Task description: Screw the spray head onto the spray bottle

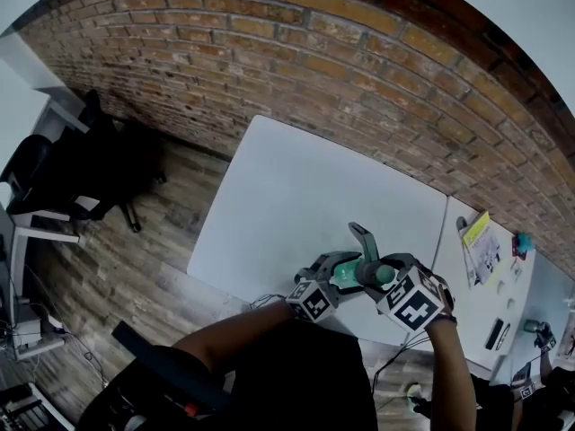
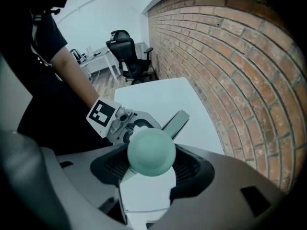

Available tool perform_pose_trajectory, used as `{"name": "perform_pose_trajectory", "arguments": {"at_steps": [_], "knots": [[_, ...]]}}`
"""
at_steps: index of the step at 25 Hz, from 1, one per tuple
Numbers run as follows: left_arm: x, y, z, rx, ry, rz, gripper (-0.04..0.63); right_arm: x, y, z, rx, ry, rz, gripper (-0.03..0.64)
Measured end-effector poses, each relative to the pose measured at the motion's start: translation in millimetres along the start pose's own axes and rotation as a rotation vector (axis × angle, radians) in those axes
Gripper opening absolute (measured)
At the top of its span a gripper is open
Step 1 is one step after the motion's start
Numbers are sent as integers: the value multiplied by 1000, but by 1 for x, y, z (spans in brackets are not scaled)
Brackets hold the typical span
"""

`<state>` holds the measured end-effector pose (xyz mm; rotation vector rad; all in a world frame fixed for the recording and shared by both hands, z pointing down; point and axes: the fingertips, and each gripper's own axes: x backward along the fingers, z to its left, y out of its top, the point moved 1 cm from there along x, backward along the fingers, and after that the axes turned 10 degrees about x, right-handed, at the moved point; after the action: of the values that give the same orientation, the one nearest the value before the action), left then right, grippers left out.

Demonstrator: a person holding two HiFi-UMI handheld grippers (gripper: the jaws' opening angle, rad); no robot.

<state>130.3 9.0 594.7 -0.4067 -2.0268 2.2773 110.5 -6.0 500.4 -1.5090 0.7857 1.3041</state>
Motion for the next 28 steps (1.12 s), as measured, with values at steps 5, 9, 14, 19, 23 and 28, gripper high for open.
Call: {"name": "perform_pose_trajectory", "arguments": {"at_steps": [5, 9, 14, 19, 23, 28], "knots": [[7, 6, 1, -1, -7, 3, 360, 2, 2, 2, 10, -8, -20, 261], [5, 2, 1, 7, -9, 4, 362, 14, 7, 6, 149, -10, -8, 262], [4, -1, 1, 9, -5, 3, 362, 40, 12, 11, 441, 21, 4, 262], [4, -4, 1, 5, 3, 10, 362, 46, 7, 12, 776, 27, 93, 262], [4, -1, 1, 21, 1, 11, 362, 39, 10, 11, 991, -1, 131, 261], [6, 4, 2, 29, -3, 7, 362, 26, 6, 18, 1153, 39, 185, 261]]}}
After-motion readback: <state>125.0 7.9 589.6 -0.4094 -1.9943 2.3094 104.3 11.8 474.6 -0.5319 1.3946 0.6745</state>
